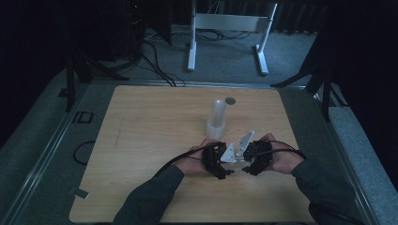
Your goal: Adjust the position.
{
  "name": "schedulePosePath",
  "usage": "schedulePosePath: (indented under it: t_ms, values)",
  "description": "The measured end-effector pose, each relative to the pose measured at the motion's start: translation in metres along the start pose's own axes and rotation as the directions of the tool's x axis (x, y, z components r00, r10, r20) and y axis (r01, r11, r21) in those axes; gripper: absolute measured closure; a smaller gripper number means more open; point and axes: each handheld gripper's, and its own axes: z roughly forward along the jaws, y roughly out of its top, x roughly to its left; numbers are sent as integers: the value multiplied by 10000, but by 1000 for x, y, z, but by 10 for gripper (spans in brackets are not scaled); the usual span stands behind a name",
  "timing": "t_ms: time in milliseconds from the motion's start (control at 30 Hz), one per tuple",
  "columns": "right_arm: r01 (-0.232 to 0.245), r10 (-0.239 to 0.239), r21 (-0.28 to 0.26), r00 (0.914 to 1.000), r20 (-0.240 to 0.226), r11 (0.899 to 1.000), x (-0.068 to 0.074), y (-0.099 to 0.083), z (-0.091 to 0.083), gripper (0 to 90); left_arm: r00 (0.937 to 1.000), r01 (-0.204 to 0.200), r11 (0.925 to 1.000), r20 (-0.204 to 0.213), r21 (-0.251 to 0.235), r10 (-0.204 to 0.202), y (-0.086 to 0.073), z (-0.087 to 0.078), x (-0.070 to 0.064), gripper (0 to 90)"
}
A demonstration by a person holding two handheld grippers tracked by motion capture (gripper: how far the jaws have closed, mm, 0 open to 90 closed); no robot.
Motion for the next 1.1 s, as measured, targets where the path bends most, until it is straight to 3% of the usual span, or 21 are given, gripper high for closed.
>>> schedulePosePath:
  t_ms: [300,467,733,1100]
  values:
    - [6,-6,-12,10000,25,10000,0,-1,0,405,9999,38,10000,-93,-18,-38,0,0,0,278]
    - [0,0,-20,10000,18,10000,0,-1,0,408,9996,267,9996,-19,-40,-267,1,0,0,261]
    - [34,-33,-96,10000,49,9999,0,-2,1,411,9989,459,9989,45,-59,-459,1,0,1,184]
    - [-64,66,-168,9999,97,9998,-1,-8,3,411,9962,858,9951,-132,-499,-865,2,-5,4,157]
